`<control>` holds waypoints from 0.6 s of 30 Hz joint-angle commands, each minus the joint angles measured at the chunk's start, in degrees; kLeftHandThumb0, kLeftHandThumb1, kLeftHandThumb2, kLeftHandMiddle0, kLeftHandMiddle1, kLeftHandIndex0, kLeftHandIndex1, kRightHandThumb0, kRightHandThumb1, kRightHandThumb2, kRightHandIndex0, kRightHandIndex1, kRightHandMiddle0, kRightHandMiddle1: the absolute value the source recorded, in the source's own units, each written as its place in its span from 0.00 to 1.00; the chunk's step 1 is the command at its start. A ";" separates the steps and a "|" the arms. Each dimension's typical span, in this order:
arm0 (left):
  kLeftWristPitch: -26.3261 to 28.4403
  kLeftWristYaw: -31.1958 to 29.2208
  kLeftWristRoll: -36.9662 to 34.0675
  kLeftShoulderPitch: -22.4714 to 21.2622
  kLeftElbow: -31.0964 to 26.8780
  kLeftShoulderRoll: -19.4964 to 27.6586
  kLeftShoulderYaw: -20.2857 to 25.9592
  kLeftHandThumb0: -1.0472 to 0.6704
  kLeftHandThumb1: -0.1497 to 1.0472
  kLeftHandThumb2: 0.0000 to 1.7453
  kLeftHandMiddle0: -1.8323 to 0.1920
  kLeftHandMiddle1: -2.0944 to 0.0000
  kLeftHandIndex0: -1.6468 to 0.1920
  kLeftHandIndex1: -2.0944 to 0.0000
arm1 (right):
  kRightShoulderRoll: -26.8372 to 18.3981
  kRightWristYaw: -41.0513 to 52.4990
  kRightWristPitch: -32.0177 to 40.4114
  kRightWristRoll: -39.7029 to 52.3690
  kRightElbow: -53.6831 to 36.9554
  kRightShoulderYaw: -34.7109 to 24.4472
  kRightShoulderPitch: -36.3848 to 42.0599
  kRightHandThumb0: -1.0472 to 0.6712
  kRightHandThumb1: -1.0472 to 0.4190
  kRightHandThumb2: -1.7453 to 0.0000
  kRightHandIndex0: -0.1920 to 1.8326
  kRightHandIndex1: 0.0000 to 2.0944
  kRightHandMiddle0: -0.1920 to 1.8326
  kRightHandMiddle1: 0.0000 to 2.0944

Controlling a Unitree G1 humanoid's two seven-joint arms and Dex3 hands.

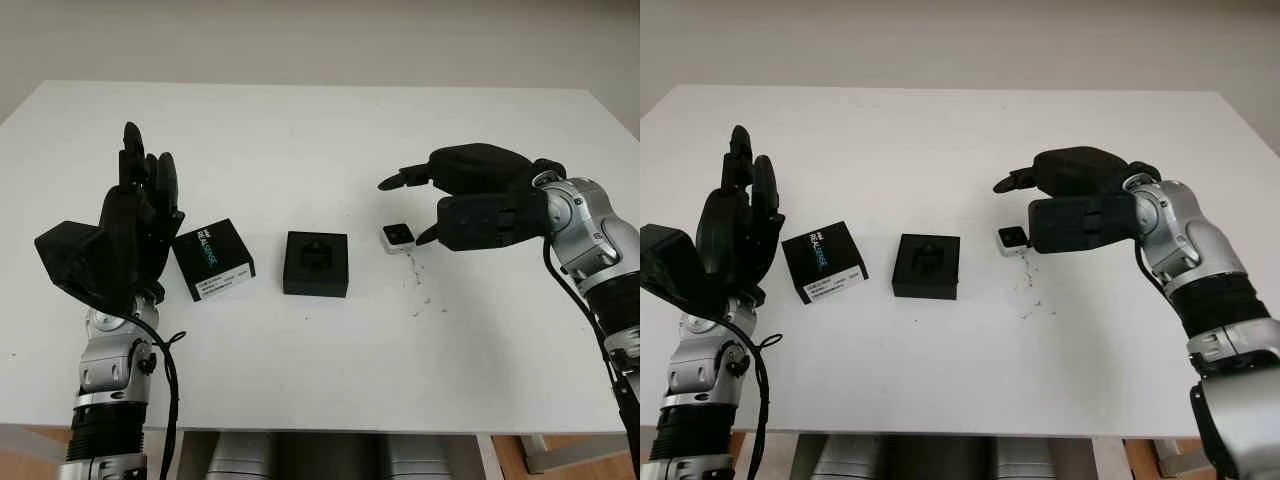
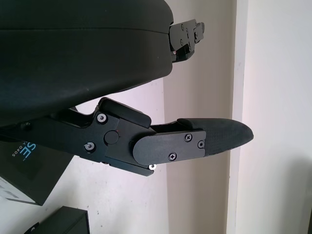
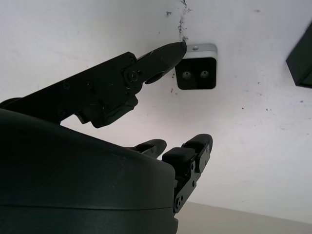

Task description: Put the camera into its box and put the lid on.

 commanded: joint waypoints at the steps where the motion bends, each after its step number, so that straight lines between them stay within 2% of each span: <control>1: 0.10 -0.18 0.15 0.75 -1.13 0.31 0.01 0.16 1.00 0.29 1.00 0.98 1.00 0.98 | -0.74 -2.14 -1.82 -0.76 1.04 0.38 -0.99 0.33 0.17 0.97 0.31 0.06 0.35 0.07; 11: 0.27 -0.29 -0.11 0.88 -1.29 0.21 0.09 0.16 1.00 0.29 1.00 0.98 1.00 0.98 | -0.19 -7.21 -3.09 -2.44 2.35 1.23 0.85 0.32 0.16 0.97 0.32 0.05 0.37 0.08; 18: 0.44 -0.15 -0.06 0.66 -1.23 0.24 0.13 0.16 1.00 0.29 1.00 0.97 1.00 0.98 | -0.11 -12.63 -4.17 -3.91 3.63 2.00 2.38 0.32 0.15 0.97 0.28 0.03 0.37 0.07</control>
